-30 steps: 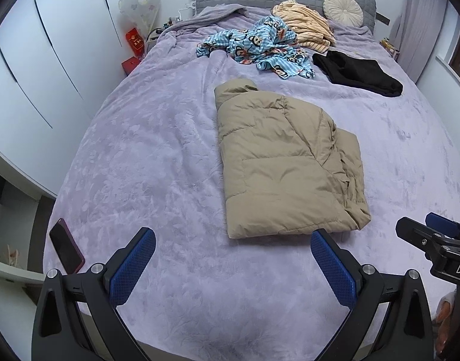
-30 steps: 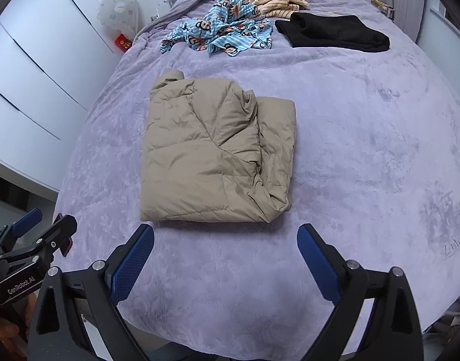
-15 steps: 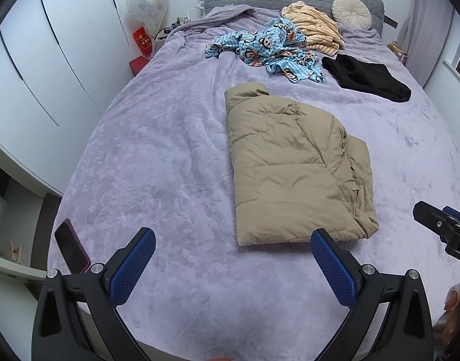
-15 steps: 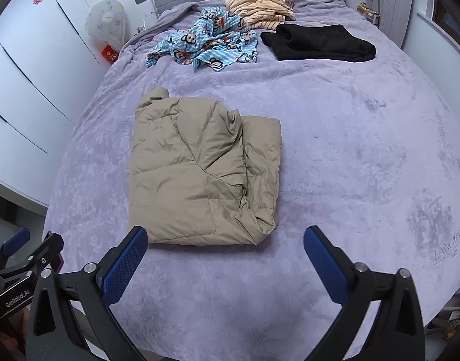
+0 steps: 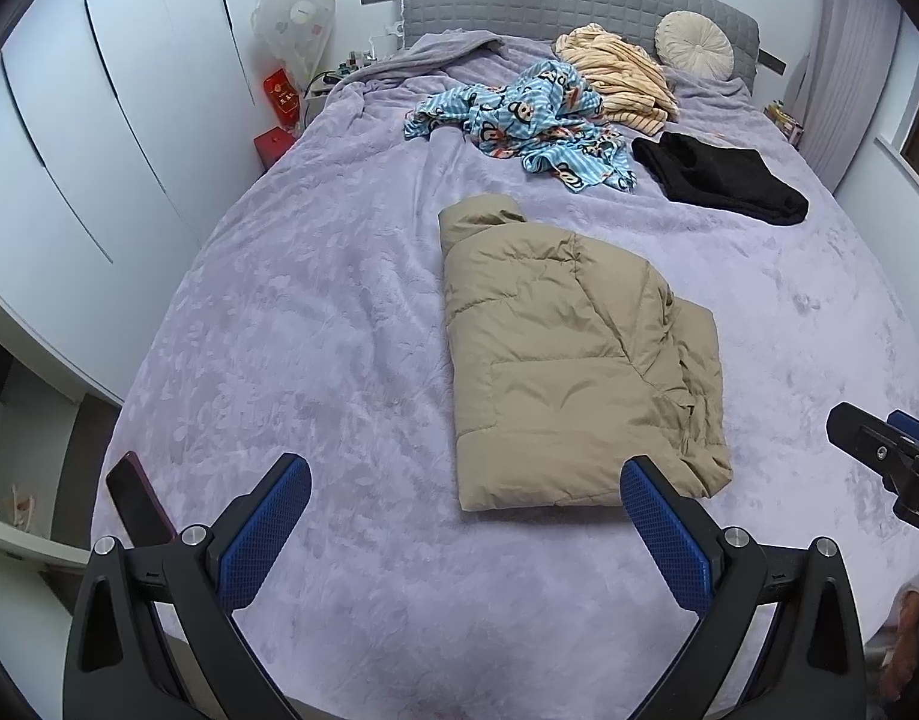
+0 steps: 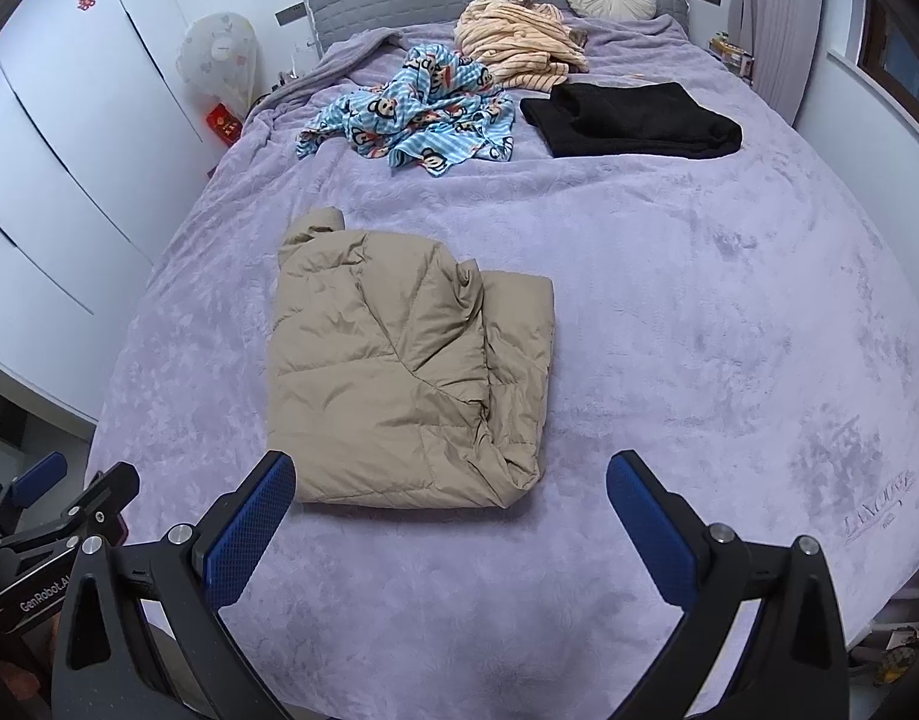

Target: Fold large clothes

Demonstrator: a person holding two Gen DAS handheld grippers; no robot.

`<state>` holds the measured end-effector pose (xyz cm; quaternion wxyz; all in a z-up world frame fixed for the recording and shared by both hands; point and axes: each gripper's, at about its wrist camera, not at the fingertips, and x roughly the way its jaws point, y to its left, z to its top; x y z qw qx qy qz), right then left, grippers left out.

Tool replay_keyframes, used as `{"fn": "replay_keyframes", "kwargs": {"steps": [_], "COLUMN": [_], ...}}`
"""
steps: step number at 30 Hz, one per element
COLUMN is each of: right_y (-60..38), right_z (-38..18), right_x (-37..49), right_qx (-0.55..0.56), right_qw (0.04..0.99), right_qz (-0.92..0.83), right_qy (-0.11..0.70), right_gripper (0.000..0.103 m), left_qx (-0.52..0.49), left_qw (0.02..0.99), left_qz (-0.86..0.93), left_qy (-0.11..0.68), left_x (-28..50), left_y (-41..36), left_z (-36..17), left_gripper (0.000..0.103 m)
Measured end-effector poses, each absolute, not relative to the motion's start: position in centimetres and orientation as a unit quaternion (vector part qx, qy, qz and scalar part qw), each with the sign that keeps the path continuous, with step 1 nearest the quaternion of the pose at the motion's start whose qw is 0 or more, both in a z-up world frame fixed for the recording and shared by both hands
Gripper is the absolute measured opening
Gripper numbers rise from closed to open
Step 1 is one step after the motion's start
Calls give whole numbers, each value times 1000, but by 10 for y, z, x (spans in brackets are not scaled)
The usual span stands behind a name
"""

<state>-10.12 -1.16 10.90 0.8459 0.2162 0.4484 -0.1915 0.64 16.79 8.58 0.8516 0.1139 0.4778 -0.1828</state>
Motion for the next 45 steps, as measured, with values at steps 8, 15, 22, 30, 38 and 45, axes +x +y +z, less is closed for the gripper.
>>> {"fn": "replay_keyframes", "kwargs": {"steps": [8,15,22,30,38,45], "right_y": [-8,-5,-6,-8,-8,-9], "right_z": [124,124,124,122,122,122], "right_x": [-101,-101,-102,-105,-105,-105], "right_qx": [204,204,205,207,207,208], "right_qw": [857,856,856,854,855,854], "right_qz": [-193,-192,-193,-194,-194,-193], "right_qy": [433,435,434,435,435,436], "right_gripper": [103,103,103,103,103,103], "left_qx": [110,107,107,106,107,109], "left_qw": [859,861,861,860,860,860], "left_qz": [-182,-179,-178,-178,-178,-176], "left_qy": [466,464,465,466,466,467], "left_x": [2,1,1,0,1,1], "left_y": [169,170,170,171,170,172], "left_z": [99,101,102,103,102,102], "left_gripper": [103,103,103,103,103,103]}}
